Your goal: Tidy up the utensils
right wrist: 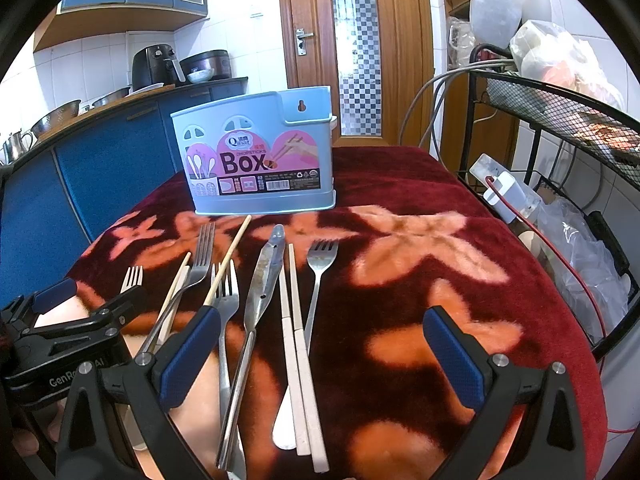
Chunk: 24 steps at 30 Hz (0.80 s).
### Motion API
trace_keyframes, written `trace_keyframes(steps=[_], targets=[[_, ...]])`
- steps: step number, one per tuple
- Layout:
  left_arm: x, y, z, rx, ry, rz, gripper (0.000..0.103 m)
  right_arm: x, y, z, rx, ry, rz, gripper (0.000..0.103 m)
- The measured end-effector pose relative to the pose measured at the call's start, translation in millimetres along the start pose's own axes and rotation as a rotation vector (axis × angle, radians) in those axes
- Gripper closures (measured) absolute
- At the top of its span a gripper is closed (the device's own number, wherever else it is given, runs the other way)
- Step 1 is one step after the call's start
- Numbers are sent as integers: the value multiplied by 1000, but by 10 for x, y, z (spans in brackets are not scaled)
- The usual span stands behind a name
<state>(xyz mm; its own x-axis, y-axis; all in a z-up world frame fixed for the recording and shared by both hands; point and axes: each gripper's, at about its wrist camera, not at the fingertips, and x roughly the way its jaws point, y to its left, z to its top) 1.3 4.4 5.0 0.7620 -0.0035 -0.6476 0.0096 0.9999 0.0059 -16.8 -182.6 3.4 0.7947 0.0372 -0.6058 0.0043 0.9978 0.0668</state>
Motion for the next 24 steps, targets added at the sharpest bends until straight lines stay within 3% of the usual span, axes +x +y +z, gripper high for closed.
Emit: trace_keyframes(steps=[16, 24], targets=[[-59, 176, 218, 30, 6, 44, 0, -42, -92, 130, -19, 32, 28, 0], [157, 308, 276, 52, 97, 54, 0, 142, -294, 242, 21, 119, 80, 6]])
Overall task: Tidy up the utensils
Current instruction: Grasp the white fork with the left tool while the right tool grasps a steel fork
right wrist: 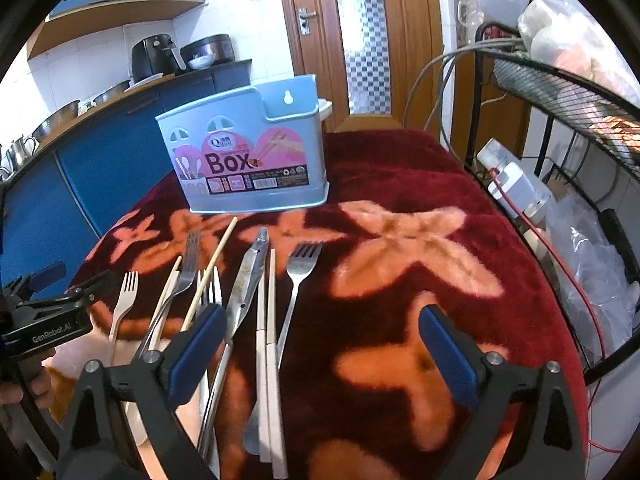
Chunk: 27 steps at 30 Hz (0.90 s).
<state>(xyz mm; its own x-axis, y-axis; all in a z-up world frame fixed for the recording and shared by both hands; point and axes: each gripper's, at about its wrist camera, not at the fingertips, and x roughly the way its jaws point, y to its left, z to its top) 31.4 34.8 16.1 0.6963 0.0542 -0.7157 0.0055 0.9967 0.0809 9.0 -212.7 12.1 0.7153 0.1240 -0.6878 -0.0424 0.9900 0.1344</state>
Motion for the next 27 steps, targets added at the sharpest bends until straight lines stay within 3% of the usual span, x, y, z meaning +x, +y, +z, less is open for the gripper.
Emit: trace_keyframes(steps=[6, 9, 16, 20, 24, 27], targets=[[207, 35, -52, -21, 109, -61, 14, 157, -12, 65, -4, 83, 51, 16], [272, -29, -86, 3, 150, -109, 27, 236, 10, 73, -16, 123, 84, 25], [275, -139, -94, 36, 166, -139, 43, 426, 82, 83, -70, 193, 90, 50], [270, -138, -75, 32, 182, -162, 53, 480, 74, 133, -68, 212, 105, 55], [277, -156, -42, 29, 200, -213, 73, 553, 68, 194, -65, 240, 120, 57], [301, -192, -9, 37, 201, -214, 74, 603, 56, 247, -54, 258, 130, 59]])
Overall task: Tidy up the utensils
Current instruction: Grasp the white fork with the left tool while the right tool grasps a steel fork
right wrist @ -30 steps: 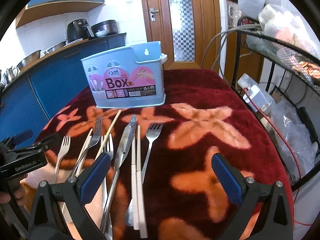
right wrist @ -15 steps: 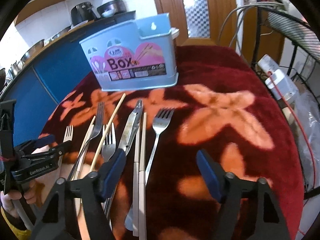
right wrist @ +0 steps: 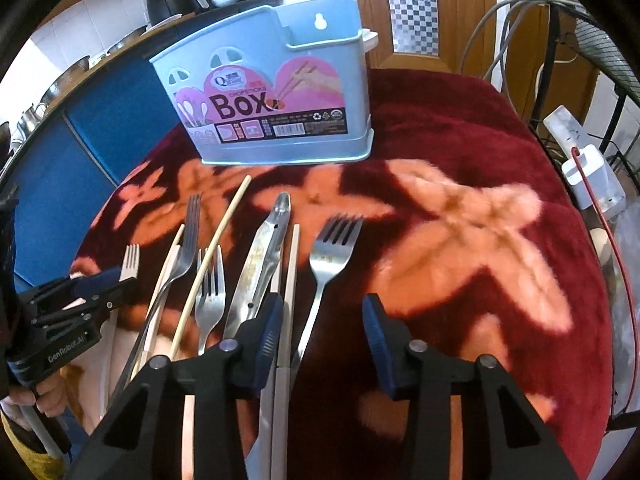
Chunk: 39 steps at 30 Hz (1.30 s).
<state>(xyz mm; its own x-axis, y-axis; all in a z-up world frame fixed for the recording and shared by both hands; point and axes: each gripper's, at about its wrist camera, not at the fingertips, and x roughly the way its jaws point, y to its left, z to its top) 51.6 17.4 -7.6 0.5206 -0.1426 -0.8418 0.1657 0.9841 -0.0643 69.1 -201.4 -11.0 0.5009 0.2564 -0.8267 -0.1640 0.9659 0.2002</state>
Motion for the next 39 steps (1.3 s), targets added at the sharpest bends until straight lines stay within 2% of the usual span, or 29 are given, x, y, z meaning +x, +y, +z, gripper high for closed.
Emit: trace_keyframes(steps=[5, 7, 14, 24, 29, 31, 35, 39], targets=[[18, -53, 29, 23, -10, 10, 75, 52, -27, 70, 14, 23, 17, 70], [27, -75, 43, 35, -14, 14, 76, 78, -22, 100, 13, 32, 14, 79], [69, -52, 111, 26, -17, -8, 76, 107, -48, 171, 23, 49, 59, 80], [205, -24, 269, 10, 18, -25, 76, 164, -260, 284, 142, 44, 163, 78], [201, -6, 310, 1, 33, -37, 77, 170, -194, 316, 98, 32, 142, 81], [175, -4, 292, -3, 25, -42, 77, 114, -154, 325, 80, 9, 153, 95], [103, -11, 261, -17, -3, -78, 77, -58, -132, 336, 51, -70, 150, 97], [11, -64, 229, -5, -54, -82, 78, -142, -100, 333, 39, -102, 149, 98]])
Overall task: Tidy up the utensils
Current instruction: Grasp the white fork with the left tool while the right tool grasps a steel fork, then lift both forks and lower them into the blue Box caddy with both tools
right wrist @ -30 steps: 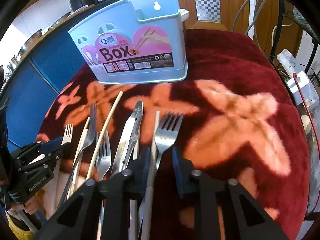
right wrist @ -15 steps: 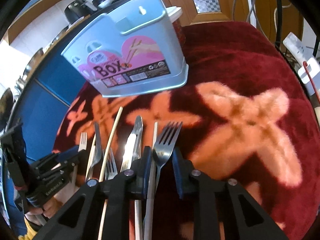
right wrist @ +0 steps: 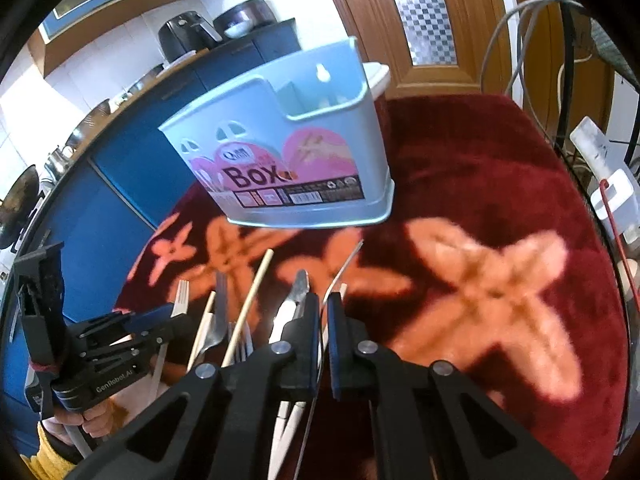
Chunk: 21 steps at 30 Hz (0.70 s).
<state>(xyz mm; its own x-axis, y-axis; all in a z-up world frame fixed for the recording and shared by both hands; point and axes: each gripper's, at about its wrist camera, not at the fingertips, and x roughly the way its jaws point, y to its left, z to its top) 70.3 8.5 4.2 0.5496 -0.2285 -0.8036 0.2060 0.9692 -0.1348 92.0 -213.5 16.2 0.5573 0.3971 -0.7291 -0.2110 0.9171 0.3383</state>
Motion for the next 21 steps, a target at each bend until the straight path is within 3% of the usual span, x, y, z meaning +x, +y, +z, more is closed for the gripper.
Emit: trace_keyframes(steps=[15, 21], targets=[[-586, -123, 161, -7, -272, -53, 78, -449, 349, 20, -120, -188, -41, 100], [-719, -109, 261, -11, -327, -55, 78, -563, 468, 55, -151, -239, -50, 100]])
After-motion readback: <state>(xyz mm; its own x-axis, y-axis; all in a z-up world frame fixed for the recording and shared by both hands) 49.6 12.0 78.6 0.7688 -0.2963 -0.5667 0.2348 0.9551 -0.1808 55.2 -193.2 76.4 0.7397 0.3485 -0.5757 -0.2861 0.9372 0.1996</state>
